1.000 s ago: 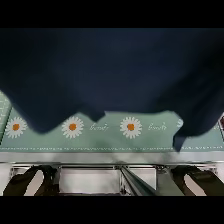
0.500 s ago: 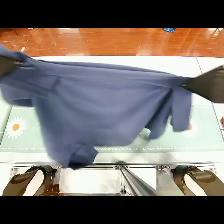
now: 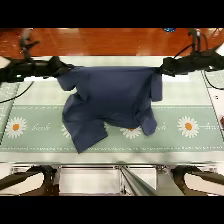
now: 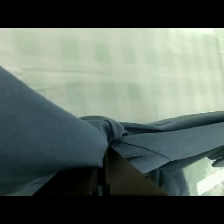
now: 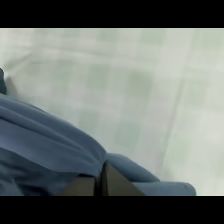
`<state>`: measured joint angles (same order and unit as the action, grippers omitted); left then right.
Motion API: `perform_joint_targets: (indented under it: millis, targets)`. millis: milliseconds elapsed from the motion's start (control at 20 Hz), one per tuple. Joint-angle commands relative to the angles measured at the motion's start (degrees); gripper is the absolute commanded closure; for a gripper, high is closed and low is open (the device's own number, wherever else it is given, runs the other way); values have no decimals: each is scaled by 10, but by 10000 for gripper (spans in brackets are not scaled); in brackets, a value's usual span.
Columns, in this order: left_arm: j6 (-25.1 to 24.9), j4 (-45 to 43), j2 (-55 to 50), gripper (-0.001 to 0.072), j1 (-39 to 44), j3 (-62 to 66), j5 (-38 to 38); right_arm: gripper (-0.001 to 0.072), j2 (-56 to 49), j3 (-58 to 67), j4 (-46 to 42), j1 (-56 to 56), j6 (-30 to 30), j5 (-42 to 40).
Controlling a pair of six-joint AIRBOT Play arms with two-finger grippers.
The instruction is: Fold the shirts.
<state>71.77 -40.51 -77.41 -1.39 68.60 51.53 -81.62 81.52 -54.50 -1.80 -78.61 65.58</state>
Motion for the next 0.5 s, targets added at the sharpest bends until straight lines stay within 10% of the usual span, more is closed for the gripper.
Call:
perform_joint_targets:
  millis: [0,50,100,150,200,450]
  targets:
    - [-6,-1,-124,686,34,61,-54,688,-119,78,26,-14,-7,-22]
    - [-6,5,-143,679,38,78,-45,677,-141,97,36,-17,-12,-24]
    - [-5,11,-160,554,38,93,-32,490,-158,110,53,-18,-15,-30]
    - [-2,10,-170,261,37,107,-8,290,-168,120,65,-21,-17,-30]
    - [3,5,-176,198,28,121,28,296,-171,133,66,-29,-21,-25]
    - [102,-158,-170,198,-105,182,298,302,-116,164,1,-149,-30,98]
